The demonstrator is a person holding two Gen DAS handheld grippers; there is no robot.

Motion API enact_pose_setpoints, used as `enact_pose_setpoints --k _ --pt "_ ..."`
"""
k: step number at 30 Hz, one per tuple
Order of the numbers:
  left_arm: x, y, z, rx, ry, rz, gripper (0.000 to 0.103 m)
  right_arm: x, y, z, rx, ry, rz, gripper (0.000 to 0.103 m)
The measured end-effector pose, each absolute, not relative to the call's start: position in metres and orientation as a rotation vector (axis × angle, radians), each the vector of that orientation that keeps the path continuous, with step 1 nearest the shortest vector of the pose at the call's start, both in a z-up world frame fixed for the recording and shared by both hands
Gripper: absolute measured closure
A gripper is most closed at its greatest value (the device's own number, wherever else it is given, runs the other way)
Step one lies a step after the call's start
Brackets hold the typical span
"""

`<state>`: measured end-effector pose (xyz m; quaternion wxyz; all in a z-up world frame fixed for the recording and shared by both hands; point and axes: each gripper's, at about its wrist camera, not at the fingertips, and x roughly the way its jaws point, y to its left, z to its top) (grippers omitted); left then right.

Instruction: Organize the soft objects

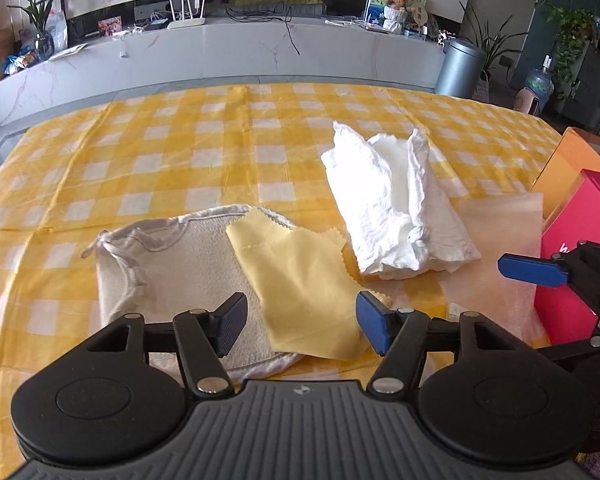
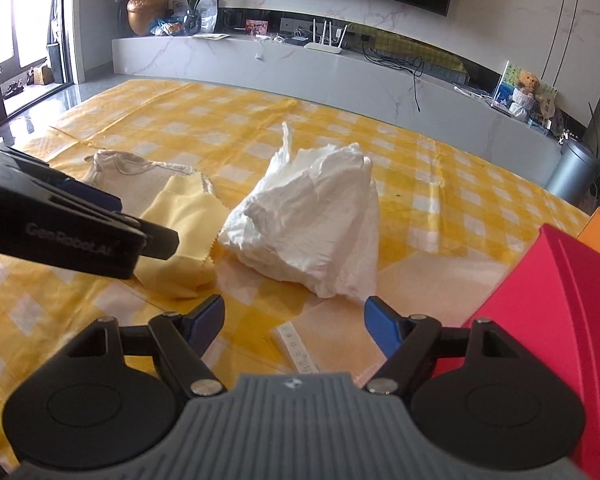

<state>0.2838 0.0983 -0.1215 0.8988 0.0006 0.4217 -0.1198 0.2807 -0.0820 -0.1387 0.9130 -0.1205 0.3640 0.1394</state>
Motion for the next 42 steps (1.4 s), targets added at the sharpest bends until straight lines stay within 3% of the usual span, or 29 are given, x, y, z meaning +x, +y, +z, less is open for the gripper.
enact_pose_setpoints --k 5,8,11,13,18,20,27,38,41,42 --pt "0.281 0.092 -0.132 0.004 0.863 -0.291 0.029 0.286 -0.092 -0.152 -0.201 0.8 0.26 0.027" --pt "0.278 0.092 -0.136 0.017 0.845 -0.282 0.03 0.287 -0.1 -0.158 -0.14 0.829 0.25 0.034" --pt "0.276 0.09 -0.136 0.055 0.83 -0.262 0.051 0.281 -0.099 -0.157 -0.135 0.812 0.249 0.044" --pt "0.275 0.089 -0.136 0.079 0.821 -0.247 0.062 0.277 -0.097 -0.154 -0.141 0.802 0.253 0.066" --pt "0.27 0.092 -0.128 0.075 0.793 -0.247 0.091 0.276 -0.097 -0.149 -0.133 0.818 0.267 0.103" --pt "0.263 0.091 -0.118 0.078 0.781 -0.245 0.097 0.272 -0.1 -0.144 -0.116 0.824 0.275 0.103" --pt "0.221 0.093 -0.085 -0.049 0.847 -0.255 0.097 0.234 -0.106 -0.121 -0.049 0.837 0.339 0.103" --pt "0.162 0.07 -0.084 -0.225 0.934 -0.277 0.097 0.159 -0.139 -0.129 0.005 0.933 0.366 0.102" --pt "0.157 0.06 -0.081 -0.202 0.891 -0.255 0.097 0.153 -0.145 -0.127 -0.013 0.898 0.345 0.091" --pt "0.157 0.059 -0.081 -0.207 0.879 -0.252 0.097 0.152 -0.146 -0.125 -0.014 0.881 0.344 0.071"
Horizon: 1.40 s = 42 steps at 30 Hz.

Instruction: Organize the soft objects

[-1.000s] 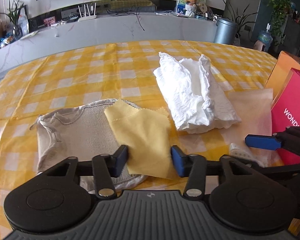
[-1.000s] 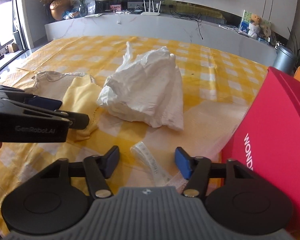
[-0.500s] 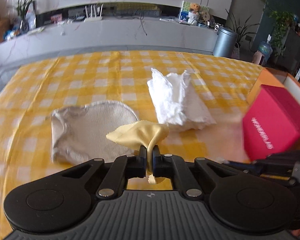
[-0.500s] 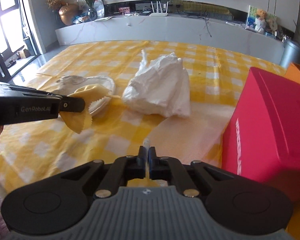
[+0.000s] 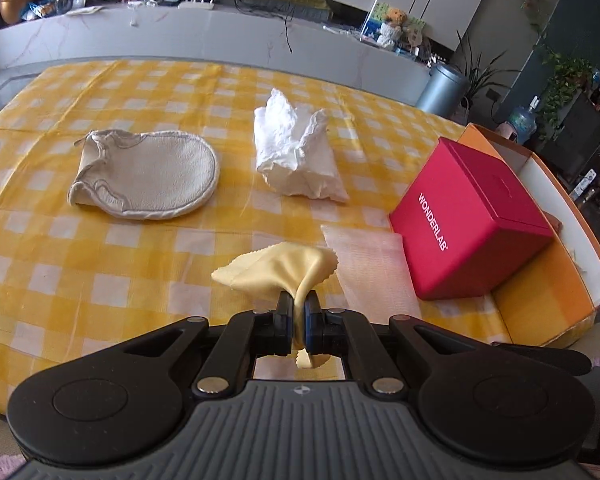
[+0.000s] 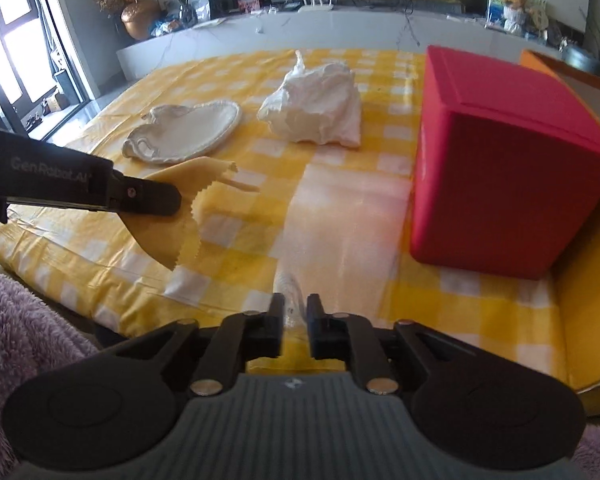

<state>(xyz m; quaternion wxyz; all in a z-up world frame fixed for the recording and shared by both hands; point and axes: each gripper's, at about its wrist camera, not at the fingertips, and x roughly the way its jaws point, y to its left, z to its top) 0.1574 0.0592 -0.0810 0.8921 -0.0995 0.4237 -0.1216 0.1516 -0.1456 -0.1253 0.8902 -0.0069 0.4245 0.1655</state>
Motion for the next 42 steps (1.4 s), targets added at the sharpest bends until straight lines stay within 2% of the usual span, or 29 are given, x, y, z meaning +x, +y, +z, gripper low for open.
enact_pose_setpoints --k 1,3,7,10,11,13,15,16,18,23,26,29,31,32,33,34,37,39,42 --pt "0.157 0.058 -0.082 -0.209 0.862 -0.251 0.097 0.15 -0.148 -0.12 -0.014 0.861 0.336 0.04" --pt "0.154 0.054 -0.084 -0.177 0.832 -0.24 0.097 0.148 -0.15 -0.119 -0.015 0.805 0.297 0.011" --pt "0.154 0.041 -0.096 -0.075 0.844 -0.213 0.097 0.157 -0.151 -0.129 -0.03 0.818 0.261 0.006" --pt "0.155 0.042 -0.098 -0.05 0.834 -0.179 0.094 0.168 -0.149 -0.139 0.003 0.846 0.245 0.007" --pt "0.155 0.042 -0.099 -0.042 0.831 -0.167 0.092 0.172 -0.149 -0.141 0.028 0.852 0.244 0.008" --pt "0.157 0.042 -0.102 -0.029 0.85 -0.153 0.086 0.175 -0.149 -0.143 0.057 0.857 0.238 0.018" --pt "0.161 0.041 -0.107 -0.018 0.878 -0.126 0.074 0.18 -0.148 -0.146 0.05 0.867 0.227 0.026" --pt "0.163 0.041 -0.109 -0.013 0.898 -0.109 0.071 0.182 -0.147 -0.148 0.047 0.872 0.224 0.027" --pt "0.168 0.042 -0.114 -0.006 0.932 -0.075 0.055 0.183 -0.145 -0.149 0.035 0.864 0.223 0.027" --pt "0.176 0.041 -0.125 0.015 1.002 -0.051 0.051 0.179 -0.142 -0.148 0.004 0.856 0.222 0.033" --pt "0.178 0.037 -0.128 0.029 1.019 -0.068 0.05 0.178 -0.14 -0.148 -0.016 0.851 0.221 0.043" --pt "0.18 0.032 -0.13 0.039 1.019 -0.089 0.05 0.174 -0.136 -0.147 -0.063 0.843 0.24 0.059" --pt "0.182 0.032 -0.131 0.03 1.018 -0.094 0.05 0.171 -0.132 -0.147 -0.081 0.837 0.261 0.078" --pt "0.183 0.032 -0.131 0.025 1.019 -0.095 0.05 0.17 -0.131 -0.147 -0.085 0.835 0.27 0.083" --pt "0.183 0.033 -0.131 0.022 1.018 -0.096 0.054 0.17 -0.131 -0.147 -0.085 0.835 0.28 0.092" --pt "0.182 0.032 -0.131 0.023 1.016 -0.101 0.056 0.17 -0.131 -0.147 -0.085 0.834 0.286 0.094" --pt "0.181 0.029 -0.129 0.038 1.003 -0.119 0.072 0.169 -0.132 -0.147 -0.077 0.836 0.298 0.098" --pt "0.179 0.026 -0.129 0.051 0.992 -0.137 0.091 0.168 -0.132 -0.147 -0.073 0.837 0.301 0.098" --pt "0.176 0.022 -0.128 0.071 0.977 -0.157 0.096 0.166 -0.134 -0.146 -0.067 0.837 0.301 0.098"
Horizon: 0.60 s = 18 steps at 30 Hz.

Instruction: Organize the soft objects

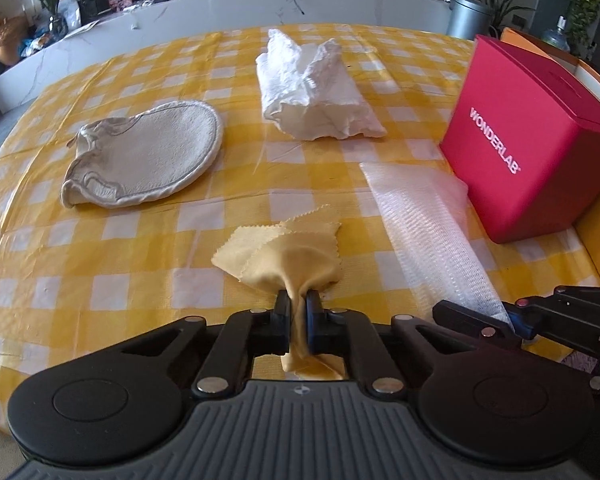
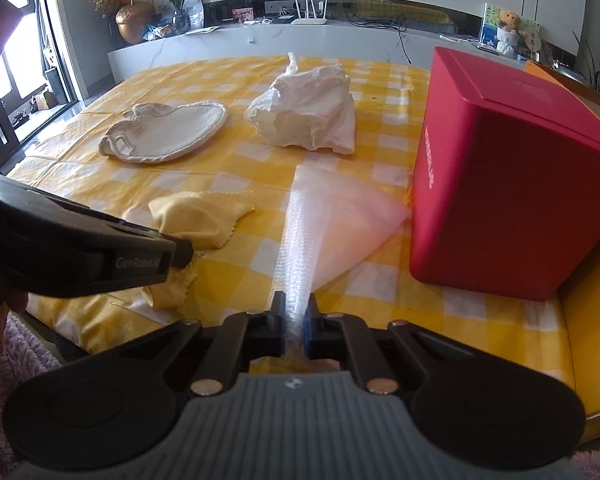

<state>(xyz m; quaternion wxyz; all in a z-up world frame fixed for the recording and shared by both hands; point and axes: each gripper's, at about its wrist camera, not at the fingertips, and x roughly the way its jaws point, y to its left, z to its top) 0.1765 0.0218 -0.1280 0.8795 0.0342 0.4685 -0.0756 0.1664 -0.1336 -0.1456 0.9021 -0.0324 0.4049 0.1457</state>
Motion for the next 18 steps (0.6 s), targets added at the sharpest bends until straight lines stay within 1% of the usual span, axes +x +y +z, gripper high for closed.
enact_pose_setpoints --k 9,12,15,18 --pt "0.157 0.027 -0.098 0.03 0.819 -0.178 0.097 0.16 -0.144 -0.124 -0.01 0.832 0.345 0.098" --pt "0.148 0.028 -0.084 0.008 0.798 -0.182 0.097 0.154 -0.149 -0.111 -0.001 0.824 0.357 0.098" --pt "0.14 0.031 -0.069 -0.059 0.795 -0.196 0.097 0.144 -0.155 -0.095 -0.001 0.789 0.362 0.098" --pt "0.133 0.028 -0.054 -0.07 0.779 -0.208 0.097 0.136 -0.162 -0.077 0.011 0.752 0.359 0.098"
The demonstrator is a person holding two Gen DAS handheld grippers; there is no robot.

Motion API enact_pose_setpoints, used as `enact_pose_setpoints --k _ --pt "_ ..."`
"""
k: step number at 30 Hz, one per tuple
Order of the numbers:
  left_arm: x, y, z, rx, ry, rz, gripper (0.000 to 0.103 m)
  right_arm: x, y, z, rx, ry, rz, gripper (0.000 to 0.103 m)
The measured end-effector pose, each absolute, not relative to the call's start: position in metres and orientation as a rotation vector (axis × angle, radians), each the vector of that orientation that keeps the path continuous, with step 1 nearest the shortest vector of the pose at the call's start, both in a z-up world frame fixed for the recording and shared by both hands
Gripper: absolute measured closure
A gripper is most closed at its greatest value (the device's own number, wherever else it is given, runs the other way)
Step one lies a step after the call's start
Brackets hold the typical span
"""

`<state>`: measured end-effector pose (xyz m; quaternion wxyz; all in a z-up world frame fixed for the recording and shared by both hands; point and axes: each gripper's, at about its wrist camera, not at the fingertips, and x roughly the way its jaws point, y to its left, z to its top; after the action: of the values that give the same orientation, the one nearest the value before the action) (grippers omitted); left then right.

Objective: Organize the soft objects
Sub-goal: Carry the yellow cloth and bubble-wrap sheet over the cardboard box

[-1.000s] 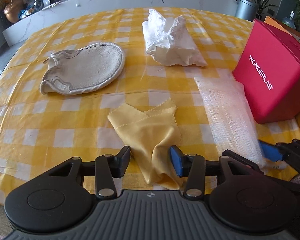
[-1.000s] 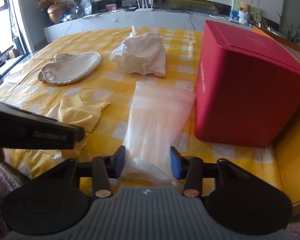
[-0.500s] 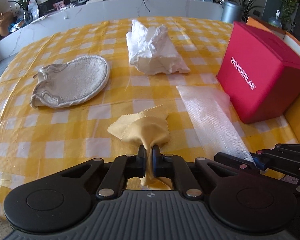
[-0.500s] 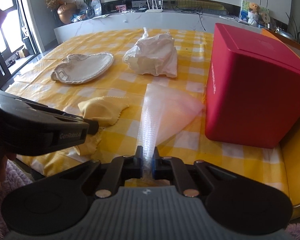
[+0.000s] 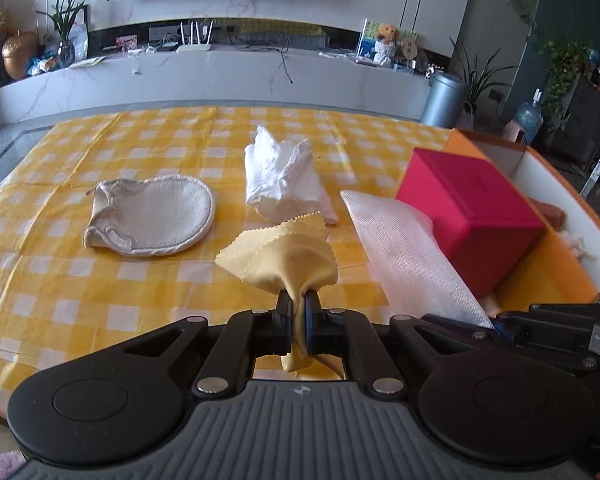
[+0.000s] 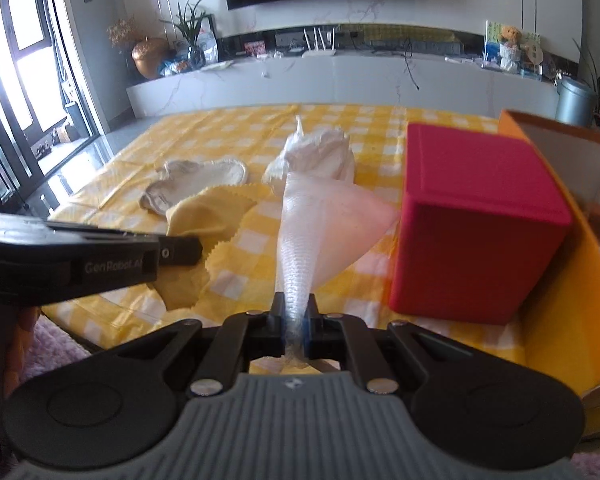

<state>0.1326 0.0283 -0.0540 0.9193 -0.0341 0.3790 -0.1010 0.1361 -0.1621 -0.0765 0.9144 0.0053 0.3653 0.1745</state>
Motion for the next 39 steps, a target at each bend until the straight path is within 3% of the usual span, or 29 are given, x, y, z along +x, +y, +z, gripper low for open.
enact_pose_setpoints --k 12,21,39 --pt "0.11 -0.018 0.002 -0.032 0.694 -0.315 0.097 0.102 -0.227 -0.024 0.007 0.639 0.277 0.098" --pt "0.121 -0.095 0.027 0.09 0.655 -0.466 0.097 0.098 -0.29 0.007 -0.069 0.605 0.231 0.098" --pt "0.201 -0.229 -0.001 0.319 0.702 -0.633 0.097 0.167 -0.384 -0.007 -0.139 0.695 0.172 0.098"
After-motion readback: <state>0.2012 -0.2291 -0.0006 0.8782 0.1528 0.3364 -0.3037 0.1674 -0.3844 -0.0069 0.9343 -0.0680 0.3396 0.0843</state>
